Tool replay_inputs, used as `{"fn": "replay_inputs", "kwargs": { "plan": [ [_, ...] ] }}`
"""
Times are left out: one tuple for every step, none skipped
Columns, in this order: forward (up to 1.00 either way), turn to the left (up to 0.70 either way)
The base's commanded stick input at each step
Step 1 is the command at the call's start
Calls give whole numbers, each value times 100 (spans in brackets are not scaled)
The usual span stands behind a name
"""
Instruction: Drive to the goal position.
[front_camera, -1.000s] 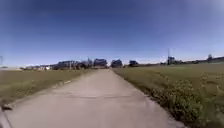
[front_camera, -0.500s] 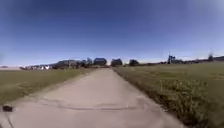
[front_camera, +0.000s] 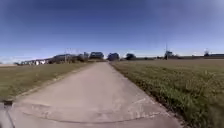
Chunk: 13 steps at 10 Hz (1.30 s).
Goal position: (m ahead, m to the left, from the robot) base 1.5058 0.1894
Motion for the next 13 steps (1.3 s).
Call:
{"fn": "replay_inputs", "kwargs": {
  "plan": [
    [100,0],
    [100,0],
    [100,24],
    [100,34],
    [100,33],
    [100,14],
    [100,0],
    [100,0],
    [100,0],
    [100,0],
    [100,0],
    [100,0],
    [100,0]
  ]
}}
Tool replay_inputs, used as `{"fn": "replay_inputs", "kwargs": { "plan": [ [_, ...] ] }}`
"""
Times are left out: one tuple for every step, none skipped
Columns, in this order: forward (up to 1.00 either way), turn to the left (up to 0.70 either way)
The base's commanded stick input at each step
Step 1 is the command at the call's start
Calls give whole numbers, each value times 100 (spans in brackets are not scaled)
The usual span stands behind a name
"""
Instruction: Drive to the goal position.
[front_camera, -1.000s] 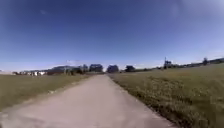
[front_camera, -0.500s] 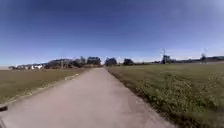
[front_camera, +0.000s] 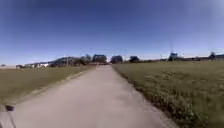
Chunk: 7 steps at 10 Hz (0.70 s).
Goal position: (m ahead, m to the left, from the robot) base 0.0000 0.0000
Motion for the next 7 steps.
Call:
{"fn": "replay_inputs", "kwargs": {
  "plan": [
    [100,0],
    [100,0],
    [100,0],
    [100,0],
    [100,0],
    [100,0],
    [100,0]
  ]
}}
